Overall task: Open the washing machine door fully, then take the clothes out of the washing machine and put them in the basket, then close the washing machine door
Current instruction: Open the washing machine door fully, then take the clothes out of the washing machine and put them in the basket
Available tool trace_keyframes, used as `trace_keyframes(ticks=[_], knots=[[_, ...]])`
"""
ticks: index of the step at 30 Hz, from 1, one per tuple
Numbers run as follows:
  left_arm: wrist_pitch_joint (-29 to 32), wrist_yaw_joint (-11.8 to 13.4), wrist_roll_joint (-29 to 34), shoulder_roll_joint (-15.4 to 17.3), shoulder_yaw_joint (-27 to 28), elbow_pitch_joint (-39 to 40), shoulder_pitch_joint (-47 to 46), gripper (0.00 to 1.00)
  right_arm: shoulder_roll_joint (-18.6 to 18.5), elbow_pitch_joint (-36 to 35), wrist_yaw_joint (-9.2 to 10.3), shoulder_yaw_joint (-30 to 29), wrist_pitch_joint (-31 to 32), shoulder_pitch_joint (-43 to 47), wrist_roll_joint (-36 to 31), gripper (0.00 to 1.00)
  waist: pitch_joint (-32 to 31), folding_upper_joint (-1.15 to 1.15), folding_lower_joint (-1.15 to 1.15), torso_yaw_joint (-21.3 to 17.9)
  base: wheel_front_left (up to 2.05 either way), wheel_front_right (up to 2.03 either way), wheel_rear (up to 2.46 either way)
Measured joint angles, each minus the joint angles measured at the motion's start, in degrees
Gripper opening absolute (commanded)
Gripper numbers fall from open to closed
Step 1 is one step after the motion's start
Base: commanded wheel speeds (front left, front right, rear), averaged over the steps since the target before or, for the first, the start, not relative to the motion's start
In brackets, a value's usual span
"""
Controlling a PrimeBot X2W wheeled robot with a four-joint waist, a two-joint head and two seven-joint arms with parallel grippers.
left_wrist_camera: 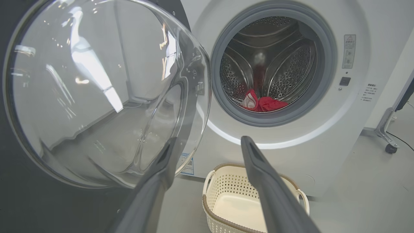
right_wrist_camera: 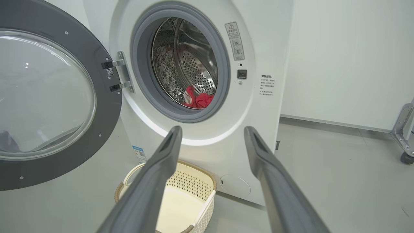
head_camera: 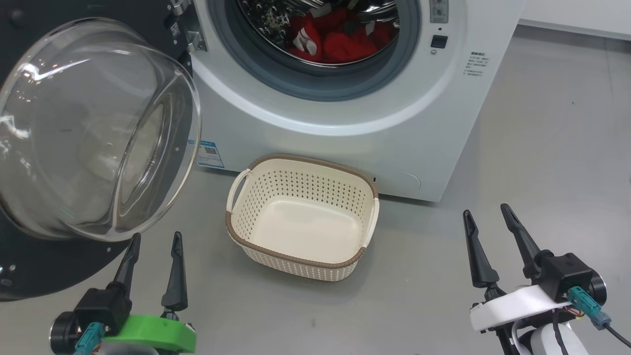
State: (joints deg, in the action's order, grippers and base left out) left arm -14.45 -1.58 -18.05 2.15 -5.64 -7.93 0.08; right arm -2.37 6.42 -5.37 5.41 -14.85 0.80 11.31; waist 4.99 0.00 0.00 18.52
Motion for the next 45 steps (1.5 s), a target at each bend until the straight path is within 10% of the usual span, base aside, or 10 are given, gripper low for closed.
trace_keyframes(ticks=[27,45], knots=[[0.0,-0.7,1.6,0.1,-5.5,-1.7,1.8,1.0,0.0,-0.4,2.55,2.7,0.0,3.4,1.5,1.0,-1.9,0.0,0.0,-12.1,0.0,0.0,0.0],[0.1,0.3,1.6,0.2,-7.7,-2.5,2.3,1.0,0.0,-0.4,4.01,0.9,0.0,5.3,1.7,1.0,-2.8,0.0,0.0,-13.5,0.0,0.0,0.0]])
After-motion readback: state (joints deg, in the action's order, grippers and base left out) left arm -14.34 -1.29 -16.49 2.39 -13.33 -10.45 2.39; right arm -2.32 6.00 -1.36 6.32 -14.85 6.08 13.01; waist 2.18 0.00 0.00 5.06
